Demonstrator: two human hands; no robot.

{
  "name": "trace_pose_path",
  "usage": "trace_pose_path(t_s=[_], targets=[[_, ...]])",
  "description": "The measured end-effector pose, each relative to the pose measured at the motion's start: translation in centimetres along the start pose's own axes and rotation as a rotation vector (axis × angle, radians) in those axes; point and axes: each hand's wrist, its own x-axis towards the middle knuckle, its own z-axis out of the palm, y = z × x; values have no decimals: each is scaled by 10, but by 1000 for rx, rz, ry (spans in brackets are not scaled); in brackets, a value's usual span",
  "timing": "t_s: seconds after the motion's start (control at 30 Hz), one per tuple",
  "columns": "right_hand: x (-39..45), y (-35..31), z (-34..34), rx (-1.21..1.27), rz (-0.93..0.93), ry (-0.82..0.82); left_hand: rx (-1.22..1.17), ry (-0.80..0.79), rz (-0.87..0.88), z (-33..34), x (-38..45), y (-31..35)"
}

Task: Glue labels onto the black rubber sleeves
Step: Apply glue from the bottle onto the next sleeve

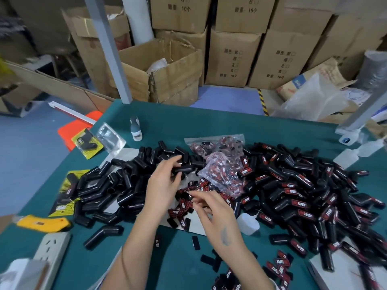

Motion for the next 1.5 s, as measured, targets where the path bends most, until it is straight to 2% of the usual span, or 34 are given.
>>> trace_pose_path(t_s=[0.1,0.2,0.3,0.43,0.63,0.87,0.93,1.0,1.1,1.17,1.23,1.33,1.4,1.5], targets=[[-3,-8,-9,154,-13,125,-312,-41,41,-33,-2,24],[-4,-23,-18,498,49,173,-567,-177,155,-62,-13,48],[-8,-34,-29,729,31,116,-641,-266,263,-74,-22,62],[-16,-45,-41,763,66,133,-754,-333,313,-79,-27,68],[-44,-45,-44,633,-26,197,-957,-492,260,-74,-30,78],[-44,-41,-43,591,-77,218,-1031,-518,200,-73,-31,85],[-43,-41,-38,457,-120,287,-1048,-530,123,-63,-34,90],[-41,-42,-35,221,-198,375,-1033,-565,56,-50,-38,96],[-42,-39,-47,-32,-266,344,-979,-502,26,-36,-44,103],[-48,-35,-68,-63,-229,321,-907,-371,9,-36,-44,102],[-57,-30,-90,-49,-176,402,-730,-284,35,-39,-42,97],[-68,-10,-108,-29,-18,473,-459,-336,107,-43,-40,89],[-74,10,-108,-46,138,411,-450,-396,86,-43,-40,88],[-78,36,-94,-124,290,276,-510,-363,47,-45,-41,90]])
